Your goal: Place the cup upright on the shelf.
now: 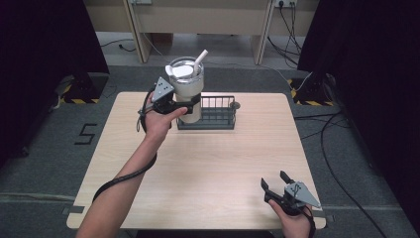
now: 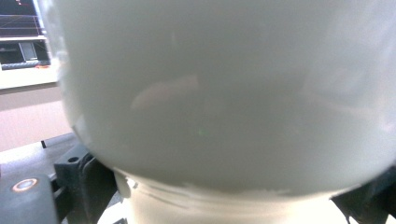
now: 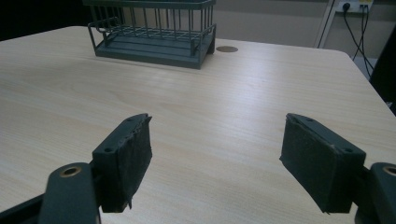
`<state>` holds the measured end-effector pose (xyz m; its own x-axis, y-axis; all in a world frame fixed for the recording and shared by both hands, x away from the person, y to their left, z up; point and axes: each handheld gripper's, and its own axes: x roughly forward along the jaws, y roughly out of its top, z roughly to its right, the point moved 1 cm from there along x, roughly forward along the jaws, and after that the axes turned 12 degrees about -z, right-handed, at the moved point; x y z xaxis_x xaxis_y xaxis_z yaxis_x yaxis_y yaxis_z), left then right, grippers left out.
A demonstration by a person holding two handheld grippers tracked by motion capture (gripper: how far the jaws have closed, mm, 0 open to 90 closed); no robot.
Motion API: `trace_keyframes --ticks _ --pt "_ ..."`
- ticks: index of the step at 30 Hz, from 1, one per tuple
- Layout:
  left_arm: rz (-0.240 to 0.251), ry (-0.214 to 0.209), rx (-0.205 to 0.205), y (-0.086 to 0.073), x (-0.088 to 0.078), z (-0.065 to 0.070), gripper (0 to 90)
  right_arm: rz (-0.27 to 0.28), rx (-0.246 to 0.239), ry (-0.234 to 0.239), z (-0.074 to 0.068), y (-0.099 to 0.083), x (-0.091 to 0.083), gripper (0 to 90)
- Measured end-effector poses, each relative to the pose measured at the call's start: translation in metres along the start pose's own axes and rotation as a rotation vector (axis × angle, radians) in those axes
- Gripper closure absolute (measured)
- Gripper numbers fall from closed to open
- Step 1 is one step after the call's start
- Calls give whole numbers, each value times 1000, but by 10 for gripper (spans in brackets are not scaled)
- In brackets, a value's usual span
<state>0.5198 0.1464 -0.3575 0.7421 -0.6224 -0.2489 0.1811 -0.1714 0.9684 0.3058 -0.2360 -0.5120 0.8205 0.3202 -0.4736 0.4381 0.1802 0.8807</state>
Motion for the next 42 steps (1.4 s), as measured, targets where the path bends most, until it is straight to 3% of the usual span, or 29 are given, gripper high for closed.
trace_keyframes --ticks 26,27,28,42 --pt "-12 -5 -23 13 32 -4 87 -11 23 -1 3 -3 0 240" --pt "-13 5 8 14 33 -7 87 -11 23 -1 3 -3 0 240" --pt "-13 -5 -26 13 34 -5 87 -11 23 -1 3 -3 0 240" --pt "-30 -2 -42 14 52 -9 87 -10 29 -6 4 -4 0 240"
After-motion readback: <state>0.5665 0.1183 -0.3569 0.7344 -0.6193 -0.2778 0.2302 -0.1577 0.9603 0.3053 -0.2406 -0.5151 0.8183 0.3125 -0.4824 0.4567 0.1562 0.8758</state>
